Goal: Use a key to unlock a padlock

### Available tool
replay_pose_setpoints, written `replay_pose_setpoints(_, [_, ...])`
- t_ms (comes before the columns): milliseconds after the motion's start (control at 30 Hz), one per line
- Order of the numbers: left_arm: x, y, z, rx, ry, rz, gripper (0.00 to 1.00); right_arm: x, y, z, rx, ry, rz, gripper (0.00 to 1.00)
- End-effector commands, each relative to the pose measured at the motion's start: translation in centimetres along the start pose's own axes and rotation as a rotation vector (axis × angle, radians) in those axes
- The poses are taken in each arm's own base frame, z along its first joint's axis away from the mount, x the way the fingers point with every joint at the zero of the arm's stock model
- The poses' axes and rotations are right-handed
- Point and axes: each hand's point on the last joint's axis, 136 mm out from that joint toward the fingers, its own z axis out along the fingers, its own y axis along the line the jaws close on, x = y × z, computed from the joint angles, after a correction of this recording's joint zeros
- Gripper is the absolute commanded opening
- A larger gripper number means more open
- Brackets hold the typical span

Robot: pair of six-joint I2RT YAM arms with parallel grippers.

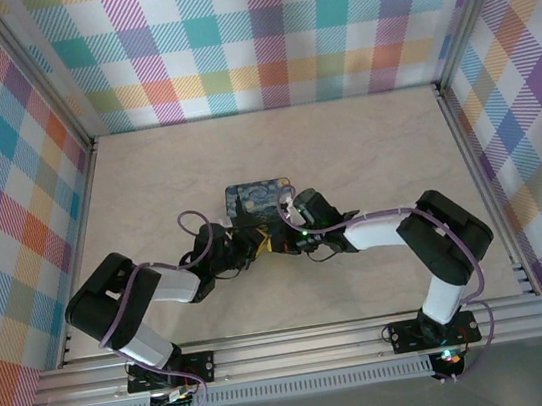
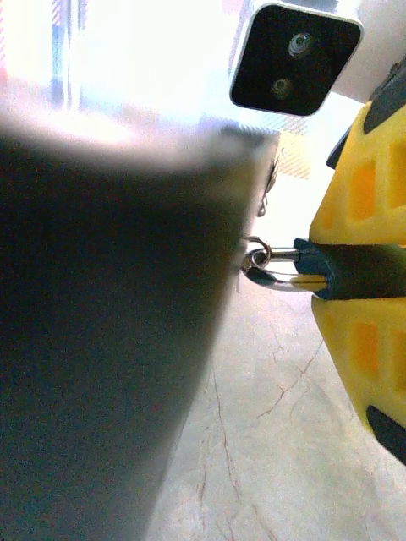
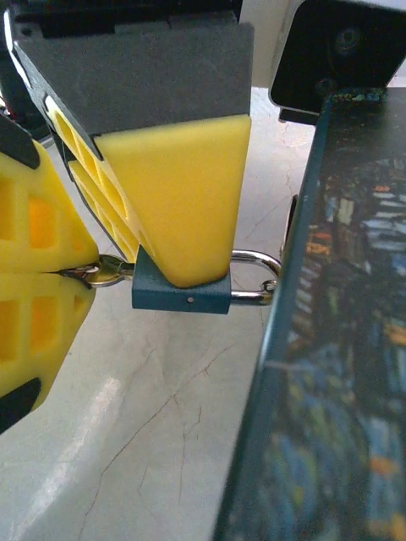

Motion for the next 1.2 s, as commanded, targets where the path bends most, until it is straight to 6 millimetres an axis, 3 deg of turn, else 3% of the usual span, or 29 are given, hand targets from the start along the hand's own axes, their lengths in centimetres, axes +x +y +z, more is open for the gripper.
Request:
replay_pose_setpoints(0, [0.3,-0.7,0.3,0.014,0.006,0.016,0.08,-0.9,1.5,-0.7,-0.068,-0.037,-0.035,0.1])
replay_pose_setpoints(133, [0.3,-1.0,0.3,0.006,0.003,0.018,0.02,-1.0,0.2,-2.1,0.005,-0.071,-0.093,0.3])
replay_pose_setpoints(300, [0.5,-1.6,0.3,-0.001,0.011,-0.006,0.0,-1.0,-1.5,-5.0,0.155,-0.137,-0.28,0.47])
replay_pose_setpoints(567, [0.6,-2.4,-0.2,-0.037,0.012,-0.052,0.0,-1.9,1.2,-7.9,0.304,-0.262,-0.893,0.58])
replay_pose_setpoints(700, [0.6,-2.9,-0.2,-0.036,0.016,-0.066,0.0,-1.5,2.2,-7.2,0.365,-0.294,-1.246,0.6])
replay_pose_setpoints(833, [0.7,-3.4,-0.1,-0.025,0.025,-0.076,0.0,-0.3,1.7,-5.2,0.425,-0.237,-1.492,0.6])
replay_pose_setpoints(1000, [0.7,-3.6,-0.2,-0.021,0.028,-0.08,0.0,0.2,1.5,-2.7,0.496,-0.205,-1.615,0.55])
replay_pose_setpoints(1167, [0.8,-3.6,-0.2,-0.024,0.029,-0.081,0.0,-0.1,1.9,-1.8,0.493,-0.222,-1.617,0.5])
